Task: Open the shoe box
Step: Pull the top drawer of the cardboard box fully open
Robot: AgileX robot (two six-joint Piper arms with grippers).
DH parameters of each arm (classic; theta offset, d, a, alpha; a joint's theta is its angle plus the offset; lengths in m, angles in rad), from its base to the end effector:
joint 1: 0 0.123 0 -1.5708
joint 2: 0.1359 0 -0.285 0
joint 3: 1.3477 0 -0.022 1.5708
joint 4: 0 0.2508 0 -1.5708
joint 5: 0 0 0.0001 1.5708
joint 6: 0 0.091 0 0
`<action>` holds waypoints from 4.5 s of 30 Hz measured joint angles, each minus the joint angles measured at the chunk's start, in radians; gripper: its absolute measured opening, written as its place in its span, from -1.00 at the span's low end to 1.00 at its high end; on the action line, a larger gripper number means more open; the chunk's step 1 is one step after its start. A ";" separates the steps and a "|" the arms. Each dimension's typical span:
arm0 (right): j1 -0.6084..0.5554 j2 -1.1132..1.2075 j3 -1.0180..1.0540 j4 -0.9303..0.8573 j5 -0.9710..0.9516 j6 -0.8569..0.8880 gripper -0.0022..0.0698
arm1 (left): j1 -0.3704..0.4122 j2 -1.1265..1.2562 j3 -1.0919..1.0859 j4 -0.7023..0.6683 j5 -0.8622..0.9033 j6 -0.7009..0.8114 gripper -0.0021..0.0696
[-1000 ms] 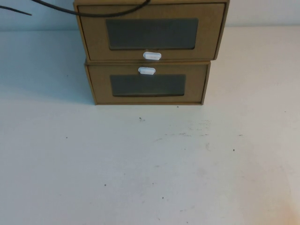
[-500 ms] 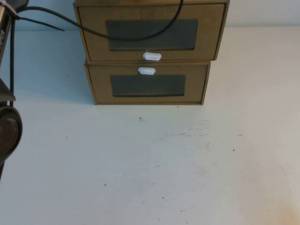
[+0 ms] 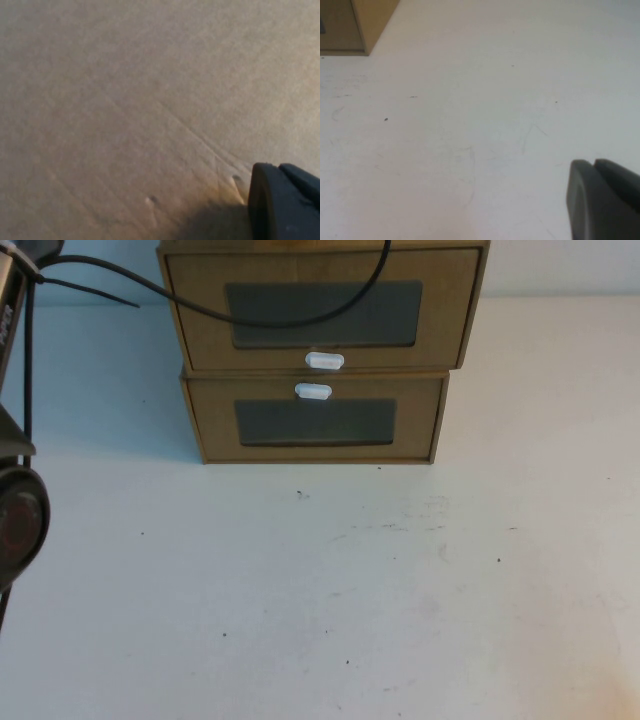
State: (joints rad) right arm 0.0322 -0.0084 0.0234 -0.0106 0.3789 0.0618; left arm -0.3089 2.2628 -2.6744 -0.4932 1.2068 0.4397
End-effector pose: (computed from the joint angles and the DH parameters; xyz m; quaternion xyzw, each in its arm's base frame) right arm 0.0526 0.0013 0.1717 0.0091 0.8068 0.0233 0.5903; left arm 0.4487 -0.1855 0.4047 0.3374 0.8139 -0.2165 0.4205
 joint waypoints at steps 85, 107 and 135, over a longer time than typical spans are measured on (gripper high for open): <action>0.895 1.621 -1.228 -1.131 0.279 0.324 -0.74 | 0.000 0.000 0.000 0.011 0.002 -0.267 -0.96; 0.882 1.934 -1.402 -1.638 0.308 0.647 0.05 | 0.000 0.000 0.000 0.011 0.000 -0.267 -0.96; 0.788 2.042 -1.548 -1.642 0.214 0.648 0.05 | 0.000 0.000 0.000 0.011 0.000 -0.259 -0.96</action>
State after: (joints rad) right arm 0.8205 2.0341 -1.5247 -1.6525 0.5930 0.7099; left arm -0.3089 2.2628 -2.6744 -0.4819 1.2073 0.1807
